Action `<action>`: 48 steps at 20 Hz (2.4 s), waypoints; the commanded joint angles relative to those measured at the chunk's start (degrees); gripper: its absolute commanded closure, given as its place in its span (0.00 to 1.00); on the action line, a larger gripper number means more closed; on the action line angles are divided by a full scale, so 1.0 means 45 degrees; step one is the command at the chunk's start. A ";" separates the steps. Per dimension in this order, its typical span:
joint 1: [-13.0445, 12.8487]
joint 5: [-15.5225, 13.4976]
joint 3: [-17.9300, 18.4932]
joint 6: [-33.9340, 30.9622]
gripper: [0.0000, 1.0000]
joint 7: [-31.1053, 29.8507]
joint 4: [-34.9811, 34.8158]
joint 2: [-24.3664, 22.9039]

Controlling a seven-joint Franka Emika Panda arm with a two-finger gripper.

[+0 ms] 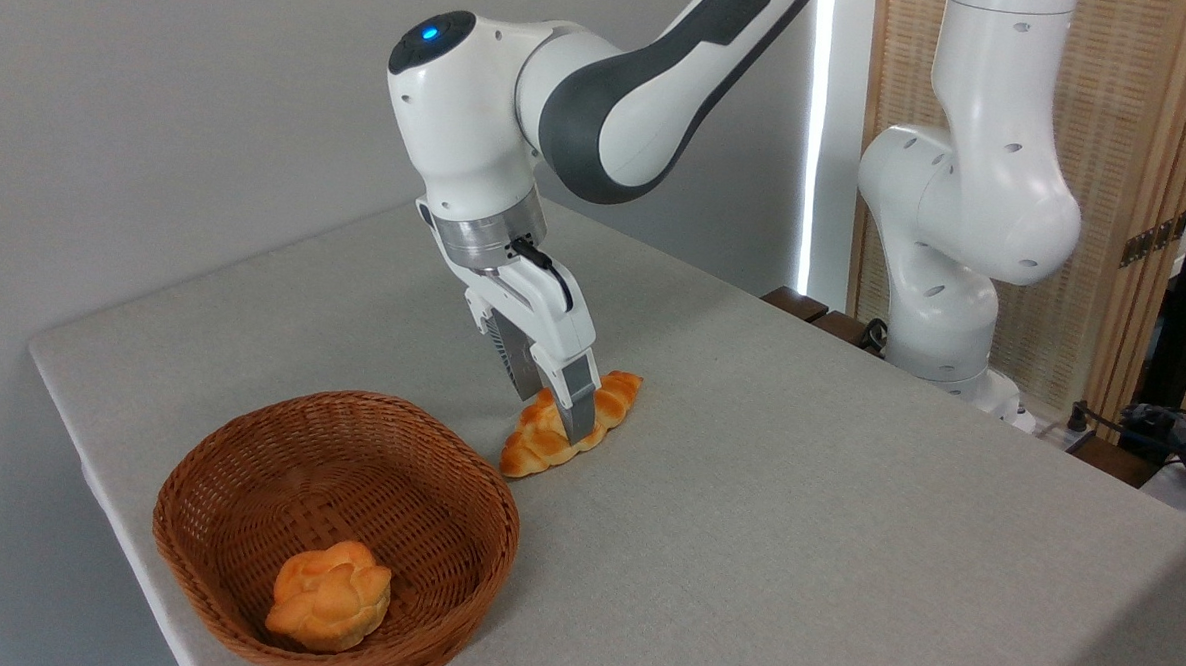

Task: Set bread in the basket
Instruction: 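Close the gripper around the middle of the braided roll, then lift the braided roll and carry it over the wicker basket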

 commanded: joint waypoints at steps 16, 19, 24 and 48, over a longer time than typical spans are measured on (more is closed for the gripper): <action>0.0017 0.0489 -0.0221 0.0482 0.69 -0.0087 0.0029 0.0190; 0.0017 0.0489 -0.0221 0.0463 0.69 -0.0087 0.0049 0.0190; -0.0002 0.0313 -0.0396 -0.0022 0.69 -0.0224 0.0905 -0.0238; 0.0174 -0.0429 -0.0241 0.4618 0.59 -0.0166 0.4151 0.1732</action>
